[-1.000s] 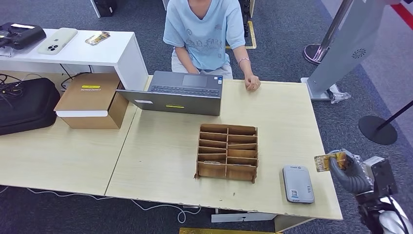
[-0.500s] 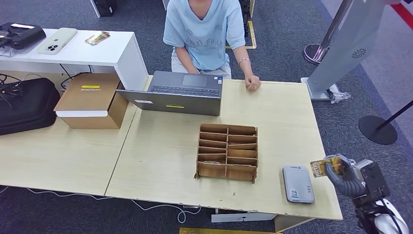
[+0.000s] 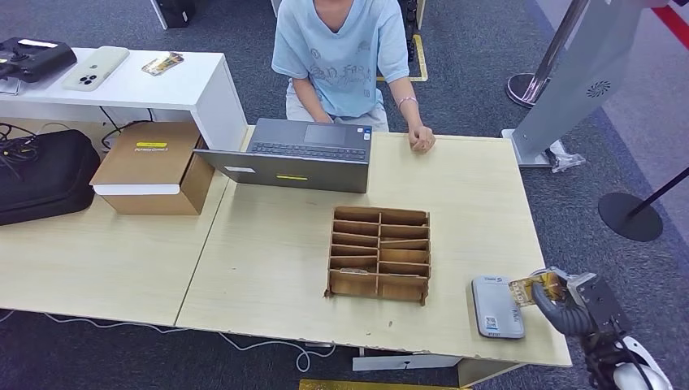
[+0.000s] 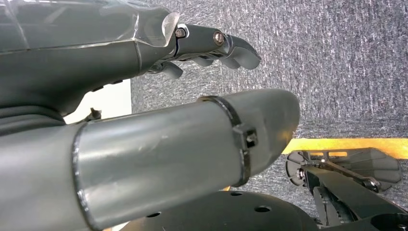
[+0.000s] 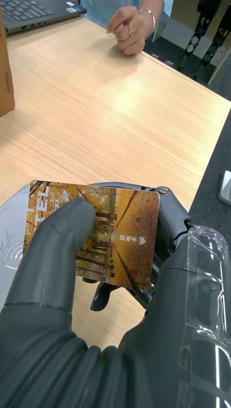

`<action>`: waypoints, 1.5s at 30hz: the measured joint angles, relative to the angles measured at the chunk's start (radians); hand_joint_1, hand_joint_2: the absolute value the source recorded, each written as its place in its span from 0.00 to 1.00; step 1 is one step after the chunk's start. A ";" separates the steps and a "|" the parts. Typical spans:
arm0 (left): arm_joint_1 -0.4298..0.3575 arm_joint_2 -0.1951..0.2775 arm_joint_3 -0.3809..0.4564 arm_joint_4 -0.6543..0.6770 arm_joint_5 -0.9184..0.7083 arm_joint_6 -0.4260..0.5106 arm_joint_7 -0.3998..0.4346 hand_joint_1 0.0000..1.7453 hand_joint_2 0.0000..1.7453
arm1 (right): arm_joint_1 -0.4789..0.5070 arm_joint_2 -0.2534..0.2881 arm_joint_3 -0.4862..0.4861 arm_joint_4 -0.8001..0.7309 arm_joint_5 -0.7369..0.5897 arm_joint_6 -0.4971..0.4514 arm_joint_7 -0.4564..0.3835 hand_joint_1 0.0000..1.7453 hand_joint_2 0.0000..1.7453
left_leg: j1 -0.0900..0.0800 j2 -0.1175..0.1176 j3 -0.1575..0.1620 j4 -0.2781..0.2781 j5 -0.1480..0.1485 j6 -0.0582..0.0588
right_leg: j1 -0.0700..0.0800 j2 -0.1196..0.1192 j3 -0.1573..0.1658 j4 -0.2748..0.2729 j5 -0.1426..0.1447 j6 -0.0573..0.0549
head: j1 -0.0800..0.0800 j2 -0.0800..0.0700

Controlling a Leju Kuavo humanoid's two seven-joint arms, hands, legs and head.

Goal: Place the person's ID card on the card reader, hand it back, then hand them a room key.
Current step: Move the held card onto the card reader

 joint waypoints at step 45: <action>0.000 0.004 0.013 0.002 -0.001 0.002 0.000 0.00 0.00 | -0.029 -0.017 0.113 0.034 0.026 -0.025 0.030 1.00 1.00 | 0.000 0.000 0.000 0.000 0.000 0.000 | 0.000 0.000 0.000 0.000 0.000 0.000 | 0.000 0.000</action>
